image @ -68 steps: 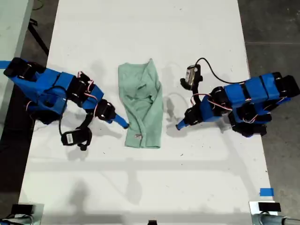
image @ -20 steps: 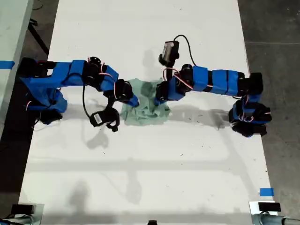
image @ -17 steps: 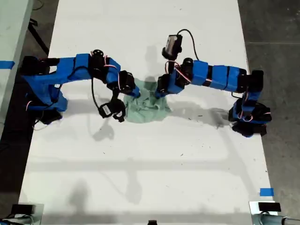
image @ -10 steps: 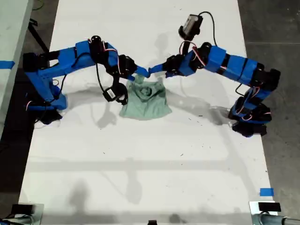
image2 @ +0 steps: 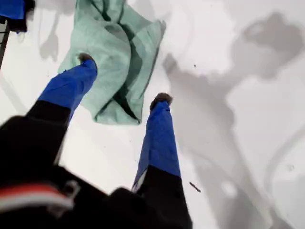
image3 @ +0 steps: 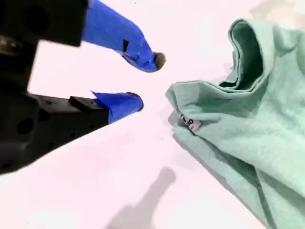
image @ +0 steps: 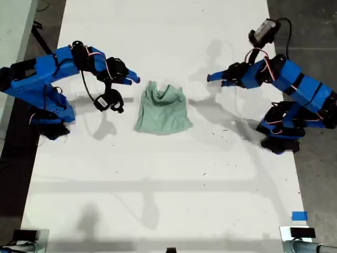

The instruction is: Fold t-shirt

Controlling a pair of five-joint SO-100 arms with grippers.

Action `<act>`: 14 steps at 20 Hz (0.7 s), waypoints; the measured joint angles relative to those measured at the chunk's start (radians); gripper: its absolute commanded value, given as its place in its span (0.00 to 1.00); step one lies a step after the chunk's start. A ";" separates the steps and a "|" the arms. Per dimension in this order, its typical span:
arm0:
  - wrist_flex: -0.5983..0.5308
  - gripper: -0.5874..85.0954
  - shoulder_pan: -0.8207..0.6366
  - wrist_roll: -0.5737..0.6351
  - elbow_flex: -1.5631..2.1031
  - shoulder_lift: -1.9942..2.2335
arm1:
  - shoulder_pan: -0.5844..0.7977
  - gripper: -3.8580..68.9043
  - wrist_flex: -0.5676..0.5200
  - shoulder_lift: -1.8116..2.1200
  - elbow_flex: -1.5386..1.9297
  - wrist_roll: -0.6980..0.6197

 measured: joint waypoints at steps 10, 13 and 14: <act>0.173 0.01 0.101 -0.202 0.853 1.190 | -0.196 0.19 0.206 0.876 0.506 0.170; 0.318 0.01 0.156 -0.281 0.913 1.384 | -0.247 0.03 0.221 0.916 0.517 0.213; 0.318 0.01 0.176 -0.293 0.933 1.385 | -0.279 0.03 0.224 0.933 0.532 0.239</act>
